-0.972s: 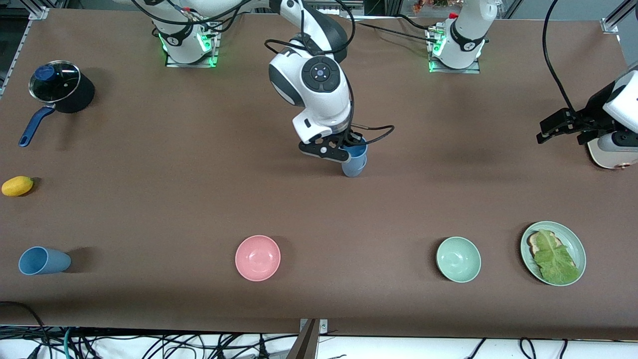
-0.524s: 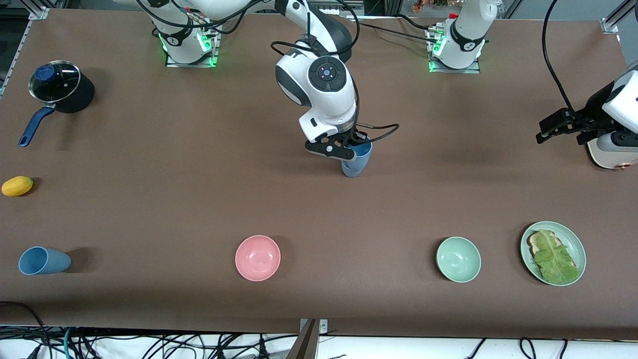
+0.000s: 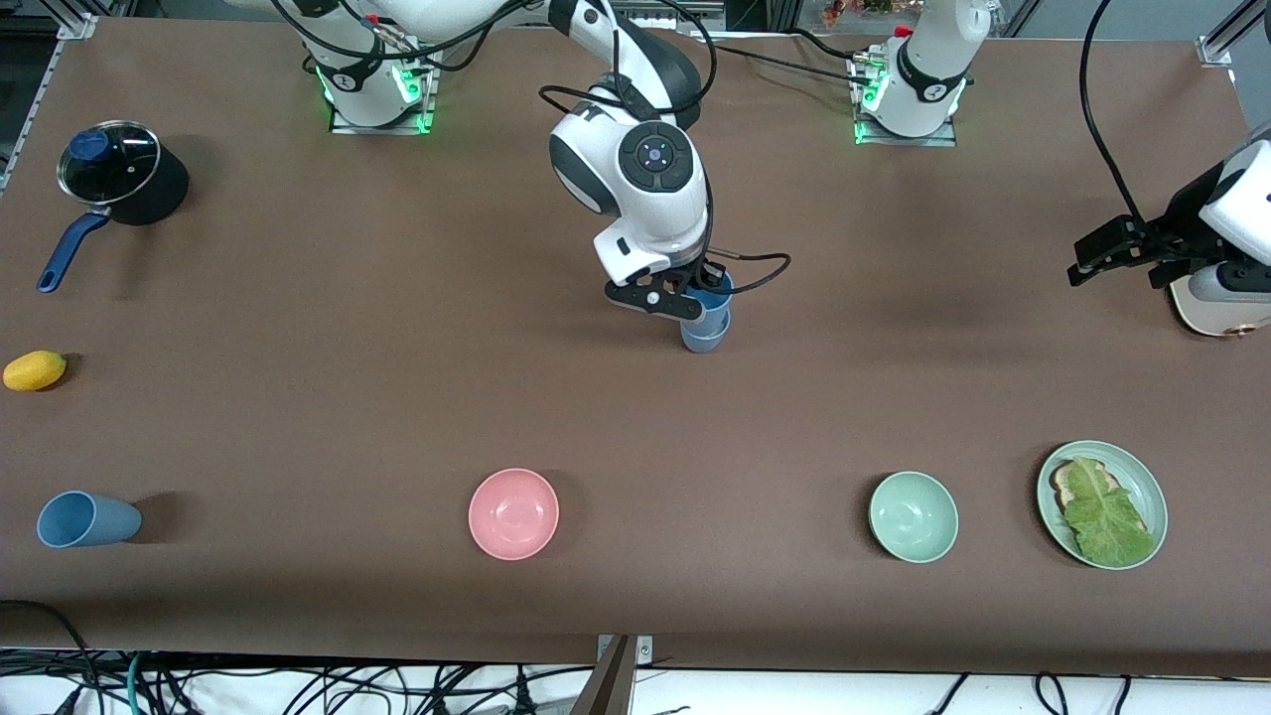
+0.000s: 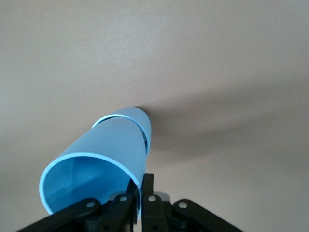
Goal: Stack blue cups with both arms
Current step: 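Lower the held cup into the placed cup and open the right gripper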
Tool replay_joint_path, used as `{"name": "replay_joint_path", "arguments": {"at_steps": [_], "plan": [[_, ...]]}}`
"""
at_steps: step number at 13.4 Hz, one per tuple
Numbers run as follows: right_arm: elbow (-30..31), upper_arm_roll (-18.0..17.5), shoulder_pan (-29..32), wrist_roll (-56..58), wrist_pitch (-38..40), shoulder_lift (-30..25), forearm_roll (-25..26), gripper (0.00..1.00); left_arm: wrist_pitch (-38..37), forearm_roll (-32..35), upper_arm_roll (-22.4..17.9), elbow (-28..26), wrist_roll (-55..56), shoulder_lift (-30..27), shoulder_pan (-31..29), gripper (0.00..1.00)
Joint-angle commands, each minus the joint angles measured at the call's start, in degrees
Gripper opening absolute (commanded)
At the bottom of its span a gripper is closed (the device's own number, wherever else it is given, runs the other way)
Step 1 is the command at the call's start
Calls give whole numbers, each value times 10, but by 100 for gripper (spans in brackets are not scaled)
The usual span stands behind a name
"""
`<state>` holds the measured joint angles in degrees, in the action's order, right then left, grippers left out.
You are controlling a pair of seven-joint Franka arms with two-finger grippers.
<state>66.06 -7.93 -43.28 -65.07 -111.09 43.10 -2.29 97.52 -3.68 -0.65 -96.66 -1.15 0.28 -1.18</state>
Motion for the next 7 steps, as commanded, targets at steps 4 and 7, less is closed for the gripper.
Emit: {"name": "replay_joint_path", "arguments": {"at_steps": [4,7], "plan": [[-23,1,-4,-7,5,18,2,0,7,-11,1,-9,-2,-9,0,100],[-23,1,-4,-11,-2,20,2,37,7,-11,1,-9,-2,-9,0,100]]}}
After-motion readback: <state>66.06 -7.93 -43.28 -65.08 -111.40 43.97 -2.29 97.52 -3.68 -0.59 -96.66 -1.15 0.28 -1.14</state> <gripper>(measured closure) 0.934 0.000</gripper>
